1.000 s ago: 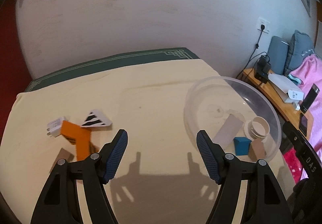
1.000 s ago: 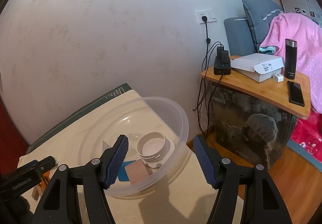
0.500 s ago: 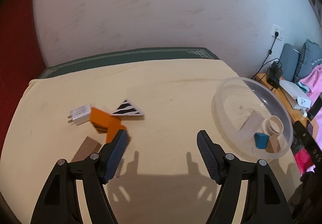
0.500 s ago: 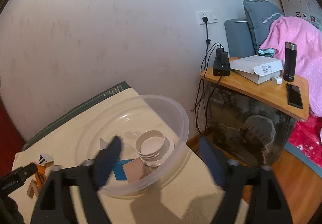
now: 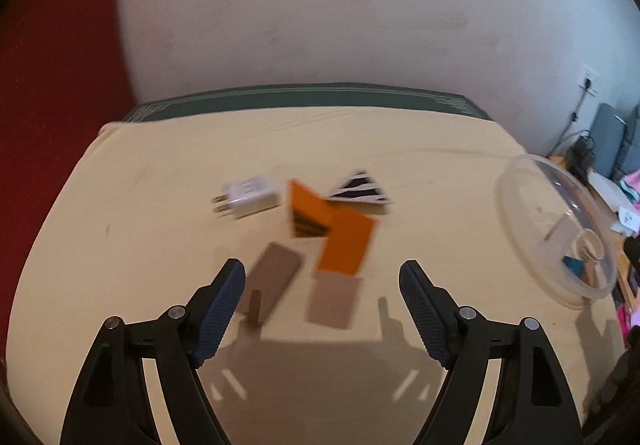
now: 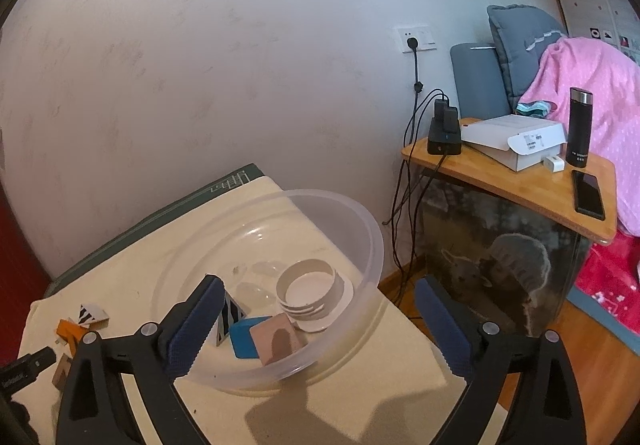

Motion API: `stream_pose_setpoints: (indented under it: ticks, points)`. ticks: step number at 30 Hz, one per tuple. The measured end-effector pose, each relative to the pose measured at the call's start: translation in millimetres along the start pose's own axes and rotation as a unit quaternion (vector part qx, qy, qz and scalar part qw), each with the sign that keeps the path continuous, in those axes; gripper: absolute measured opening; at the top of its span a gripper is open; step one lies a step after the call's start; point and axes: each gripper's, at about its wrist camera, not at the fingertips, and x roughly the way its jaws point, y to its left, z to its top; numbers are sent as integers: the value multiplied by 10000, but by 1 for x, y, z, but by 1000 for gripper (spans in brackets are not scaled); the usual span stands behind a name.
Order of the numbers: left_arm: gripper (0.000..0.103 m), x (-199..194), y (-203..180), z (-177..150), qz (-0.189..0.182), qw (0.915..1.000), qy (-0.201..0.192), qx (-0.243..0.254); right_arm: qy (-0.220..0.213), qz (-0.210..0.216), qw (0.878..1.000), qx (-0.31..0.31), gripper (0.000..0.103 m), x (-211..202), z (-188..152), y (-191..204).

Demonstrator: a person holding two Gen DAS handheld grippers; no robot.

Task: Organize rigid objects
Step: 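Move the left gripper back toward the brown block on the table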

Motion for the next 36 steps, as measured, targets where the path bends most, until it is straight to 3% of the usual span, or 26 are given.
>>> stream_pose_setpoints:
  ticks: [12,19,26,29,36]
  points:
    - [80,7,36,-13,296,9993,125,-177,-3,-88,9999,-138,98,0,-2,6]
    - [80,20,33,-14,522,9981,213,254,-84,-133,9995,-276,98,-3,-3,12]
    - [79,34,33,-11,368,9977,459,325,-111,-159,9991,-373,98,-4,-3,16]
    - [70,42,31,-9,325,9971,577,375,-119,-158,9991,-380,98,-4,-4,17]
    - [64,47,36,-4,117,9976,607,327,-162,-203,9984,-502,98,-6,-3,20]
